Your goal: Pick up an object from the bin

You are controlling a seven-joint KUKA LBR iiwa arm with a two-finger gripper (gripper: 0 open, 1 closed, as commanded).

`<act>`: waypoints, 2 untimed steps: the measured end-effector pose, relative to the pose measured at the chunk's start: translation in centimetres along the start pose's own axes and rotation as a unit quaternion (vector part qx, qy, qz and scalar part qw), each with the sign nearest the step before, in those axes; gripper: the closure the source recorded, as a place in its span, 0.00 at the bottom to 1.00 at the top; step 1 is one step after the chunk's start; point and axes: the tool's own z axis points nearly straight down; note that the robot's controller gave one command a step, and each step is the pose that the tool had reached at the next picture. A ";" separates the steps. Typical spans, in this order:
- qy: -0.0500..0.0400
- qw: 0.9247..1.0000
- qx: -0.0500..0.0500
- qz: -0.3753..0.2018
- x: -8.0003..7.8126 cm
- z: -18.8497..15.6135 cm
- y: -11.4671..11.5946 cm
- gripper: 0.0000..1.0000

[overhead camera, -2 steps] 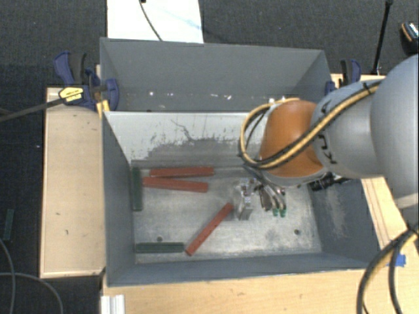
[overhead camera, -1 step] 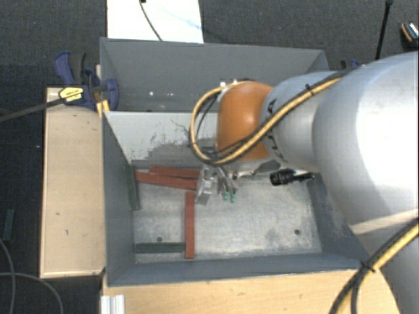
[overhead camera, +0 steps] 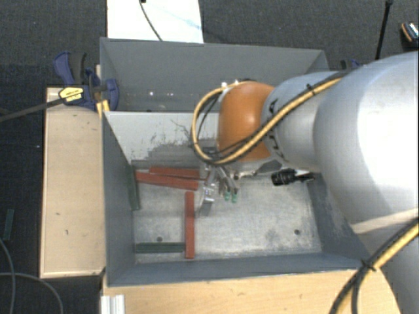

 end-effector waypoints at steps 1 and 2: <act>-0.001 0.999 -0.002 -0.046 2.6 0.1 6.1 0.00; -0.001 0.999 -0.001 -0.038 0.6 0.8 7.2 0.00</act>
Offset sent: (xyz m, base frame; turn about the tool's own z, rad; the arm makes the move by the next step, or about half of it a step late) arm -0.0133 0.0618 -0.0013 -0.0852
